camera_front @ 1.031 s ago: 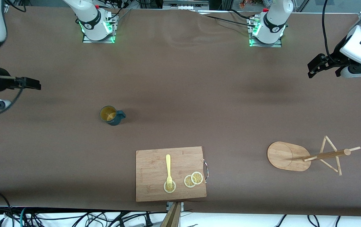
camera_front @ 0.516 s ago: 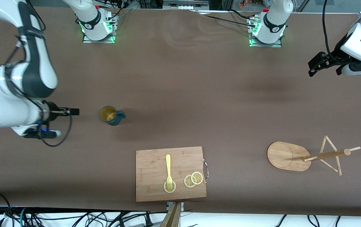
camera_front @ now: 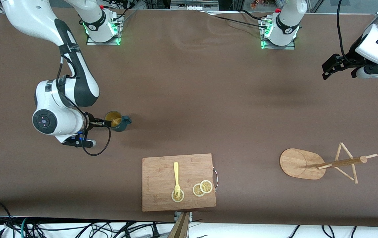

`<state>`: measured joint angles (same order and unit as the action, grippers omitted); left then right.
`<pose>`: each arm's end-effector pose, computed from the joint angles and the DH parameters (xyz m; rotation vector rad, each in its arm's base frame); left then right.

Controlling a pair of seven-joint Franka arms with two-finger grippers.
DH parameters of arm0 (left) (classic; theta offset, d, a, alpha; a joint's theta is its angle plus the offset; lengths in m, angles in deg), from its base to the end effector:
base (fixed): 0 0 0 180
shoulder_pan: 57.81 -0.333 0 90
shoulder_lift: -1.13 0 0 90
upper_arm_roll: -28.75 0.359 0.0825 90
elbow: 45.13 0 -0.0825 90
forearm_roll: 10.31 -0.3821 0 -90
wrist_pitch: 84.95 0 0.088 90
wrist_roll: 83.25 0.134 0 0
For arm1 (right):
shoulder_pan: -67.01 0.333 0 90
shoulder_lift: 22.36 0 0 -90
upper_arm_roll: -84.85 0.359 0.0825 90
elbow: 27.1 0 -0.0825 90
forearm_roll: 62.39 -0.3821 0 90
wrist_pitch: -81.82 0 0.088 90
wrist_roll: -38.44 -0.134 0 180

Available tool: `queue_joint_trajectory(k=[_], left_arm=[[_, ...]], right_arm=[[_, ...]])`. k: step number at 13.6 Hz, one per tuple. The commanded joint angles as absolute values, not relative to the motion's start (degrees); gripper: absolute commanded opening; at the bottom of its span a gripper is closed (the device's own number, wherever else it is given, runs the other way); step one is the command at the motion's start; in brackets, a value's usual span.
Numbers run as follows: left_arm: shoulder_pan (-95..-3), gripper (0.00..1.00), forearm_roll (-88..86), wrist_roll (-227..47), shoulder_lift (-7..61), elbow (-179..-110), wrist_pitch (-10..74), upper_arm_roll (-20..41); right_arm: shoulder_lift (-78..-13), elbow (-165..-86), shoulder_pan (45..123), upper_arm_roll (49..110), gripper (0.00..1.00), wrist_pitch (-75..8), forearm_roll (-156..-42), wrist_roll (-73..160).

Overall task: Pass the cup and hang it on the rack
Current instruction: 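Lower the right gripper and grasp the teal mug by its rim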

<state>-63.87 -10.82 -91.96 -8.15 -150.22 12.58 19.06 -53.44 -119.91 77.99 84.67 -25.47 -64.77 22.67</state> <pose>0.5033 -0.0373 0.6115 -3.1053 -0.1389 -0.0488 0.6526 0.1291 0.2998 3.0732 -0.1610 -0.4497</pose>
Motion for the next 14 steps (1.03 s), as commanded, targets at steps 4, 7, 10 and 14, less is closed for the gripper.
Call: queue_joint_trajectory(k=[4, 7, 10, 14], left_arm=[[-64.8, 1.00, -10.7, -91.6, -9.7, -151.8, 13.5, 19.1], [-64.8, 1.00, -10.7, -91.6, -9.7, -151.9, 13.6, 19.1], [-64.7, 1.00, -10.7, -91.9, -9.6, -151.8, 13.1, 19.1], [-64.8, 1.00, -10.7, -91.4, -9.5, -151.9, 13.1, 19.2]], right_arm=[[-52.5, -126.9, 78.3, 84.5, 1.00, -30.2, -64.9, 21.8], [-52.3, -129.7, 78.3, 84.6, 1.00, -33.9, -65.1, 21.7], [-52.2, -131.4, 78.8, 84.7, 0.53, -37.3, -65.2, 21.0], [-52.3, -131.2, 79.3, 84.7, 0.00, -37.3, -65.4, 20.8]])
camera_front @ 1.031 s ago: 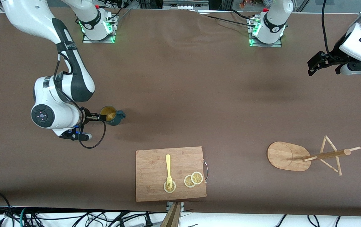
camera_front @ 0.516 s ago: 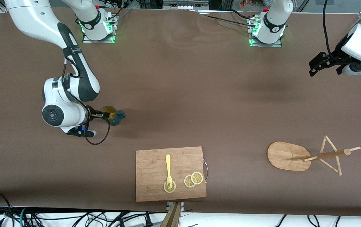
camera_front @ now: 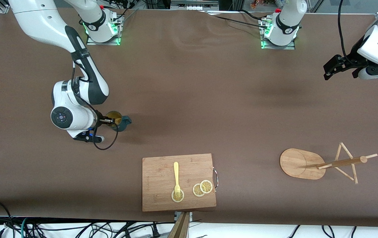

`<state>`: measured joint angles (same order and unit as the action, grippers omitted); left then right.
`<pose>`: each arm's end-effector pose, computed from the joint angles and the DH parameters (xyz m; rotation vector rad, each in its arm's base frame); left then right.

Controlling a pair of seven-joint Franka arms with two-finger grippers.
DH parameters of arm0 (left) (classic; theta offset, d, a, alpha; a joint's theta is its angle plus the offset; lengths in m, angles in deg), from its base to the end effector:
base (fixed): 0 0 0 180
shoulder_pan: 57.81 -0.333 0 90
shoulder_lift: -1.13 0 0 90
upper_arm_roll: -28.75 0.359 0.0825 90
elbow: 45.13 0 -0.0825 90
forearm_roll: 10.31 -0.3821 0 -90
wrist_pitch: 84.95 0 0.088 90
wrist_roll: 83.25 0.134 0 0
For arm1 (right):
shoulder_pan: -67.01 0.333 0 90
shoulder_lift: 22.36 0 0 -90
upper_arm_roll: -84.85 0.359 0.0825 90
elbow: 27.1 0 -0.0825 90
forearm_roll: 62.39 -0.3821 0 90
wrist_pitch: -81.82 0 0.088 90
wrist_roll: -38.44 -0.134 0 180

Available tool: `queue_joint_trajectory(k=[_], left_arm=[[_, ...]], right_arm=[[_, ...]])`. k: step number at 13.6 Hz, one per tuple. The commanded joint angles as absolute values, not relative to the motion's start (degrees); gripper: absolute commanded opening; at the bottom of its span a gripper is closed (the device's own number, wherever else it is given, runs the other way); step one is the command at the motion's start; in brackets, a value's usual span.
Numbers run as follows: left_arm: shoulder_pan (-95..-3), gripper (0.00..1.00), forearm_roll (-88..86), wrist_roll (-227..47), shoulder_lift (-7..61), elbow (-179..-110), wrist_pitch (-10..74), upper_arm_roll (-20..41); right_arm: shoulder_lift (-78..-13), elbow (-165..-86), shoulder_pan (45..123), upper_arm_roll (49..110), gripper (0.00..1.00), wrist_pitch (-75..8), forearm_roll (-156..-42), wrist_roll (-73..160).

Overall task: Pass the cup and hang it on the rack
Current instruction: 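Lower the right gripper and grasp the teal mug by its rim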

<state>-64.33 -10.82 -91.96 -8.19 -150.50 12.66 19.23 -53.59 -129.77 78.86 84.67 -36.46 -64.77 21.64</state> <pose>0.5032 -0.0316 0.6097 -3.1044 -0.1560 -0.0443 0.6241 0.1323 0.2390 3.0720 -0.1753 -0.4212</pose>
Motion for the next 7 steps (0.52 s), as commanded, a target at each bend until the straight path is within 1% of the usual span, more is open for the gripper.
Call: queue_joint_trajectory(k=[1, 3, 5, 7], left_arm=[[-64.8, 1.00, -10.7, -91.2, -9.5, -151.9, 13.1, 19.5], [-64.8, 1.00, -10.7, -91.2, -9.5, -151.9, 13.1, 20.0], [-64.8, 1.00, -10.7, -91.2, -9.3, -151.9, 13.5, 20.7], [-64.7, 1.00, -10.8, -91.2, -9.2, -151.7, 14.0, 20.8]], right_arm=[[-52.3, -131.0, 79.4, 84.7, 0.00, -37.4, -65.4, 20.8], [-52.3, -129.7, 79.6, 84.7, 0.00, -37.4, -65.5, 20.8], [-52.3, -126.7, 80.4, 84.8, 0.00, -36.9, -65.6, 20.7], [-52.9, -123.8, 82.9, 85.0, 0.00, -37.0, -66.5, 15.3]])
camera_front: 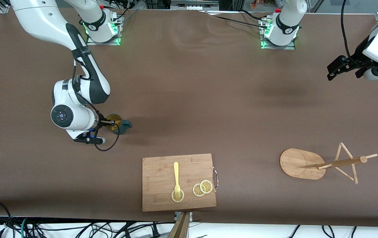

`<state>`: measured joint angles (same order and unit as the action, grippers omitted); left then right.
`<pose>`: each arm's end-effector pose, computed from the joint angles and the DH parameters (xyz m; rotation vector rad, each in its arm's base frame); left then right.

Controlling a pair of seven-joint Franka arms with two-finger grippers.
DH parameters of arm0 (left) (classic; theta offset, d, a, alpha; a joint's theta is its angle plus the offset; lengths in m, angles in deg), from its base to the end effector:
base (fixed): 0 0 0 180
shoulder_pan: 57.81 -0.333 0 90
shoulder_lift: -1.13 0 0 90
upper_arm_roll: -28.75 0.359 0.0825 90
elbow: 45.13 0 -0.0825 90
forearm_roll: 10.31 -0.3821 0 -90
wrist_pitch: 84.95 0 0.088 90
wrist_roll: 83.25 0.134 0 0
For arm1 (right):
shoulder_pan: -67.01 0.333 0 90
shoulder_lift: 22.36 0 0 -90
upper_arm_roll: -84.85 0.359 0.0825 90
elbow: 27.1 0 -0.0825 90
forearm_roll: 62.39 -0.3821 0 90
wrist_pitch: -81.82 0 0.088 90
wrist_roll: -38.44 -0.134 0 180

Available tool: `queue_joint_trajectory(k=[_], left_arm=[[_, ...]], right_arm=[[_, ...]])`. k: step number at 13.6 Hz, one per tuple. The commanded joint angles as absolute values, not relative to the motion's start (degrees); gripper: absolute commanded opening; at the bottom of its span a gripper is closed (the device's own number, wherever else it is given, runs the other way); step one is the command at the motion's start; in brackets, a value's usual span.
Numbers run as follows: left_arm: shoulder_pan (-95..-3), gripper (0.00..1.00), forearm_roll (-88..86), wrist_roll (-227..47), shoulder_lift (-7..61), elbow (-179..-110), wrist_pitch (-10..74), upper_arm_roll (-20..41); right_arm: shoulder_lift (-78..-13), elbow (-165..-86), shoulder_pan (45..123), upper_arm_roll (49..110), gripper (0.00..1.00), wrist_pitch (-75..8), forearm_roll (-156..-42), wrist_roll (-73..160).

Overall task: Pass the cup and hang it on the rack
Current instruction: 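Carry the mug toward the table middle while the left gripper approaches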

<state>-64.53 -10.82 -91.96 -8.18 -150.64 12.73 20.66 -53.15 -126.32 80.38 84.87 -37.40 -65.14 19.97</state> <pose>0.5037 -0.0163 0.6088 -3.1055 -0.1999 -0.0418 0.6430 0.1567 0.2687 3.1085 -0.1806 -0.2998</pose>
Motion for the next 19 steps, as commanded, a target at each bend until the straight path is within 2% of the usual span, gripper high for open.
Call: queue_joint_trajectory(k=[1, 3, 8, 12, 16, 19], left_arm=[[-64.6, 1.00, -10.8, -91.2, -9.2, -151.7, 15.8, 20.8], [-64.6, 1.00, -10.8, -91.2, -9.0, -151.8, 17.1, 20.8], [-65.1, 1.00, -10.8, -91.2, -8.9, -151.9, 16.8, 22.0], [-65.4, 1.00, -10.8, -91.2, -8.8, -153.7, 16.3, 24.7], [-65.5, 1.00, -10.8, -89.1, -7.8, -155.0, 16.3, 26.2], [-65.5, 1.00, -10.1, -70.0, -6.4, -156.1, 16.6, 26.2]], right_arm=[[-53.6, -122.3, 85.2, 85.0, 0.00, -37.4, -67.1, 10.7], [-55.7, -118.1, 91.1, 85.0, 0.00, -37.4, -67.2, 3.8], [-65.5, -101.7, 105.3, 85.0, 0.00, -38.4, -67.1, -16.3], [-68.3, -100.1, 112.8, 85.0, 0.00, -44.9, -67.8, -27.1], [-69.8, -99.3, 117.7, 85.8, 0.00, -46.1, -67.8, -27.6], [-71.7, -99.0, 119.2, 86.5, 0.00, -46.5, -67.8, -27.6]])
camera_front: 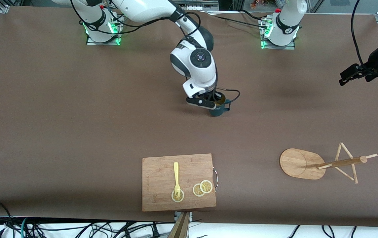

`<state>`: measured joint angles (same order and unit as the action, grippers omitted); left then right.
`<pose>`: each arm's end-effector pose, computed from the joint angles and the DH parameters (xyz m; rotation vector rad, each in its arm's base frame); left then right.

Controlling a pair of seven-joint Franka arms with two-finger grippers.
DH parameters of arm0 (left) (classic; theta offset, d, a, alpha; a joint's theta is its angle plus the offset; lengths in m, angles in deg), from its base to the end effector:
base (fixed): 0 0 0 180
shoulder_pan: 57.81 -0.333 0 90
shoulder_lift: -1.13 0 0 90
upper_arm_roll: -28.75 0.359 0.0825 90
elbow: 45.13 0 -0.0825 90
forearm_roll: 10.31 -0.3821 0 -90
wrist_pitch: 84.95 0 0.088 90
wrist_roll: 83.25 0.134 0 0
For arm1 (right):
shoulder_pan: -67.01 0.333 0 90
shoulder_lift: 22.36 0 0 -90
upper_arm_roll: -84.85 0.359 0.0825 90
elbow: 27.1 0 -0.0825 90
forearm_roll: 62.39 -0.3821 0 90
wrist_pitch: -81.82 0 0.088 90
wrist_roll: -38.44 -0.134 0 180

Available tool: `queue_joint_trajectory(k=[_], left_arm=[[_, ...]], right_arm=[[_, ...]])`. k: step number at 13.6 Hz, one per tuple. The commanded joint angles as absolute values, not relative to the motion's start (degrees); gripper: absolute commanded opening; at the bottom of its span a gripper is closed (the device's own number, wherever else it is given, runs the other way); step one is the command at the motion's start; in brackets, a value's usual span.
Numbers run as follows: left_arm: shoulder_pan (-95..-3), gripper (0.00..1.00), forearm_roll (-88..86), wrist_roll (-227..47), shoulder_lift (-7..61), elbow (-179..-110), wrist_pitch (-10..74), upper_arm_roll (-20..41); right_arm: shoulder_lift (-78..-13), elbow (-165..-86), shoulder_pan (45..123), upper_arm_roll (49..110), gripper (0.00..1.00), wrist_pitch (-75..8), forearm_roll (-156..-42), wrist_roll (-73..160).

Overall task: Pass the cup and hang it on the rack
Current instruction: 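Carry the mug toward the table middle while the left gripper approaches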

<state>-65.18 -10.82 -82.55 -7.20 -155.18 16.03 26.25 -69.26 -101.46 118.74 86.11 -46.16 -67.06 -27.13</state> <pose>0.5050 0.0428 0.5681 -3.1251 -0.1118 0.0215 0.4764 0.6316 0.2678 -2.9704 0.4093 0.0169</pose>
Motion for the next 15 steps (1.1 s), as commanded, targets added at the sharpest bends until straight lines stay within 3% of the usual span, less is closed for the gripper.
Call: queue_joint_trajectory(k=[1, 4, 6, 8, 12, 15], left_arm=[[-66.4, 1.00, -9.3, -61.7, -4.8, -156.0, 17.0, 26.2], [-68.9, 1.00, -2.3, -52.4, -2.2, -156.9, 17.6, 26.3], [-70.3, 1.00, -0.7, -42.4, -0.3, -157.5, 17.7, 26.2], [-71.7, 1.00, 2.9, -33.6, 3.0, -157.5, 17.4, 26.3], [-76.3, 1.00, 10.9, -17.5, 10.5, -157.9, 17.0, 25.3], [-79.5, 1.00, 22.1, -2.4, 18.7, -158.0, 13.5, 23.3]], right_arm=[[-72.5, -98.6, 119.5, 87.0, 0.00, -47.1, -67.8, -27.7], [-74.0, -98.2, 120.2, 87.5, 0.04, -48.0, -67.8, -27.7], [-73.8, -98.1, 120.2, 87.6, 0.99, -47.4, -67.8, -27.6], [-73.3, -97.2, 119.7, 87.6, 1.00, -45.3, -67.9, -27.5], [-71.9, -87.1, 116.1, 87.6, 1.00, -30.2, -67.9, -25.2], [-67.0, -87.0, 111.4, 87.4, 1.00, -21.7, -67.8, -15.4]])
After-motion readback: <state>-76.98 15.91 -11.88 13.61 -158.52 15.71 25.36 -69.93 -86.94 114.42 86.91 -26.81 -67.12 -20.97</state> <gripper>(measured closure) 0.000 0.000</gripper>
